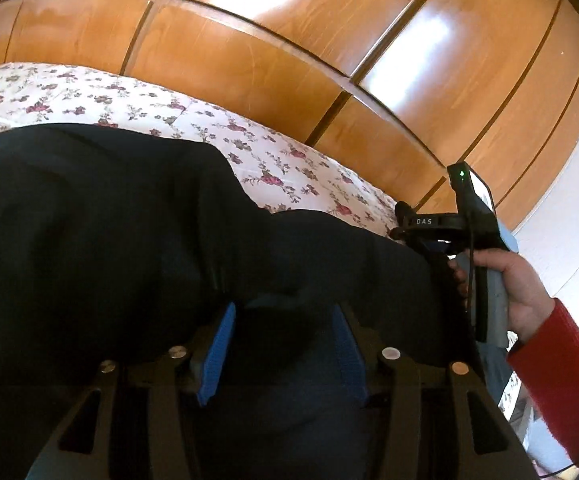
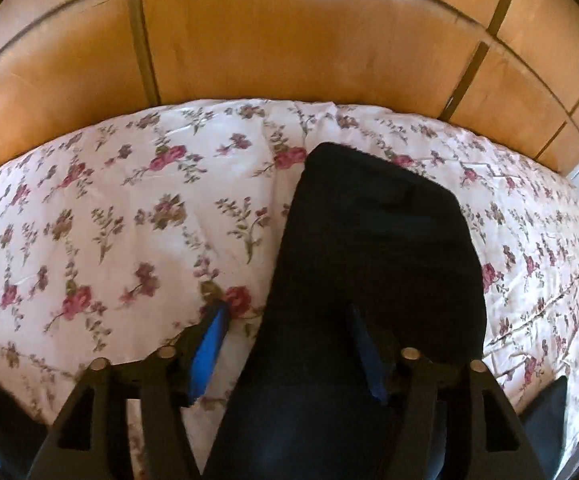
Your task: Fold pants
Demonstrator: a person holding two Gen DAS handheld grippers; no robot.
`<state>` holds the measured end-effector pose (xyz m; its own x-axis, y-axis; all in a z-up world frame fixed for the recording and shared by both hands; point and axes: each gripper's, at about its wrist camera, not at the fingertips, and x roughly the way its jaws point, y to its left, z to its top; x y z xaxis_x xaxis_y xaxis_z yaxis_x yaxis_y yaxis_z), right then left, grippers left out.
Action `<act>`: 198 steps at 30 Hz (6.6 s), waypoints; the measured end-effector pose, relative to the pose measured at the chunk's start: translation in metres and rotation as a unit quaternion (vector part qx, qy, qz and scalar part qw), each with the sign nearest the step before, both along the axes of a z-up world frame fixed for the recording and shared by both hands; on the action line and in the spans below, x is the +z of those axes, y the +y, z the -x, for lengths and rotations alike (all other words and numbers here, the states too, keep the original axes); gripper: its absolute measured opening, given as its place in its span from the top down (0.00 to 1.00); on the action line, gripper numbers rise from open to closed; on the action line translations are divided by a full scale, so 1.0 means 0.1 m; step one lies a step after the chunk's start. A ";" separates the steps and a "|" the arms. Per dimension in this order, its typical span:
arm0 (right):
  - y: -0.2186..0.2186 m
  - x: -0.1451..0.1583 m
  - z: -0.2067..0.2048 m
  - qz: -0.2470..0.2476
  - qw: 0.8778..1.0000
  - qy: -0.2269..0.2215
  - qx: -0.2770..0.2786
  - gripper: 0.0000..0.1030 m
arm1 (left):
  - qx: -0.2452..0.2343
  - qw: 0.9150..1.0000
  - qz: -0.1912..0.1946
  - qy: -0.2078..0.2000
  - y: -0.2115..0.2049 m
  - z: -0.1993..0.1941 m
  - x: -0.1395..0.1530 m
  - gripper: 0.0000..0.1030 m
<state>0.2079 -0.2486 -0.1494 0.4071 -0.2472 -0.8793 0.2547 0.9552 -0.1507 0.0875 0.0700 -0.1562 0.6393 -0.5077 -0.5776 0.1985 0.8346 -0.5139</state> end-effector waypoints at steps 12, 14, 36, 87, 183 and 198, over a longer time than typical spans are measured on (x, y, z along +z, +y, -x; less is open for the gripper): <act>-0.74 0.48 0.73 -0.063 0.994 -0.092 -0.009 0.91 | 0.000 1.000 0.001 -0.005 0.00 0.00 0.01 0.50; -0.86 0.67 1.02 -0.075 0.988 -0.136 -0.016 0.91 | 0.000 1.000 0.003 -0.005 0.00 0.00 0.01 0.50; -1.81 0.09 2.89 -0.315 0.890 -0.272 -0.187 0.73 | -0.165 0.983 -0.042 -0.070 -1.00 0.49 0.42 0.36; -2.05 0.14 2.86 -0.299 0.895 -0.244 -0.222 0.61 | -0.354 0.902 -0.225 -0.104 -2.21 0.88 0.28 0.52; -0.93 0.07 2.56 -0.029 0.980 -0.190 -0.047 0.77 | 0.005 0.980 -0.197 0.037 -0.27 -1.02 0.16 0.52; -1.33 0.17 2.92 -0.103 0.970 -0.201 -0.088 0.77 | -0.046 0.967 -0.250 -0.027 -0.74 -0.07 0.18 0.47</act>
